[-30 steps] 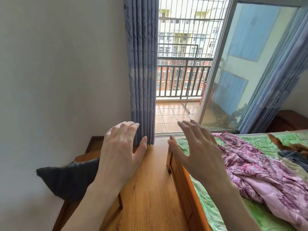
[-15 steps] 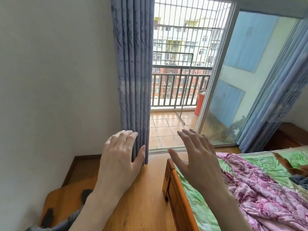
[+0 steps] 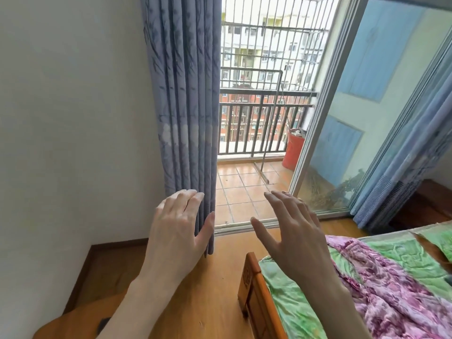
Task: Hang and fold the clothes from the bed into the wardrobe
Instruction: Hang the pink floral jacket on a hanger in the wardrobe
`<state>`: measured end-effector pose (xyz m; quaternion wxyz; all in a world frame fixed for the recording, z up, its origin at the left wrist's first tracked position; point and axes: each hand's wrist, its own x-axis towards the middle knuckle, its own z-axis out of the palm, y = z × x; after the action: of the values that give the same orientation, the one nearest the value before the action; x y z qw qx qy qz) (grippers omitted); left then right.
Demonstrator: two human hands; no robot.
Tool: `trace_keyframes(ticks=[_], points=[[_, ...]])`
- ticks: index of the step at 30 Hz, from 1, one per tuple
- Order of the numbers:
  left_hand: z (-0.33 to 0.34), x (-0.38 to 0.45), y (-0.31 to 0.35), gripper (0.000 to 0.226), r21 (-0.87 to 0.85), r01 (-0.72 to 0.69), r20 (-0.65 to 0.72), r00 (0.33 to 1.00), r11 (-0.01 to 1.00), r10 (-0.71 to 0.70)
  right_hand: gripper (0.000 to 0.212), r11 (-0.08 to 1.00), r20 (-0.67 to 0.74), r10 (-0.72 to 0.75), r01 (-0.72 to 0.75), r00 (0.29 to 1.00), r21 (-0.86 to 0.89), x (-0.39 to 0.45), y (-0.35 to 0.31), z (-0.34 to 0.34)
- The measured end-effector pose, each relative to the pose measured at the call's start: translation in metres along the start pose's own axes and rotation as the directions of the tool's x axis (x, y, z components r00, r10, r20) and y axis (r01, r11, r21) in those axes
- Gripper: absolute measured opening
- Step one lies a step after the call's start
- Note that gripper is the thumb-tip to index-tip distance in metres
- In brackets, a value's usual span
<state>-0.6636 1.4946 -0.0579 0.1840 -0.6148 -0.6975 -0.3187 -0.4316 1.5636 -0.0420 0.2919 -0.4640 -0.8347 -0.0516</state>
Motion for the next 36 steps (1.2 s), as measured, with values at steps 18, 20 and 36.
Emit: trace_keyframes(ticks=[18, 20, 36], points=[[0.191, 0.251, -0.042, 0.055, -0.056, -0.061, 0.021, 0.998, 0.997, 0.062, 0.063, 0.998, 0.015, 0.063, -0.063, 0.998, 0.012, 0.231, 0.119, 0.141], [0.209, 0.28, -0.042, 0.053, -0.067, -0.077, 0.025, 0.997, 0.995, 0.079, 0.064, 0.998, 0.013, 0.068, -0.068, 0.998, 0.014, 0.259, 0.133, 0.153], [0.379, 0.468, -0.044, 0.05, -0.265, -0.192, 0.062, 0.975, 0.945, 0.215, 0.065, 0.958, -0.044, 0.236, -0.24, 0.971, -0.156, 0.415, 0.238, 0.215]])
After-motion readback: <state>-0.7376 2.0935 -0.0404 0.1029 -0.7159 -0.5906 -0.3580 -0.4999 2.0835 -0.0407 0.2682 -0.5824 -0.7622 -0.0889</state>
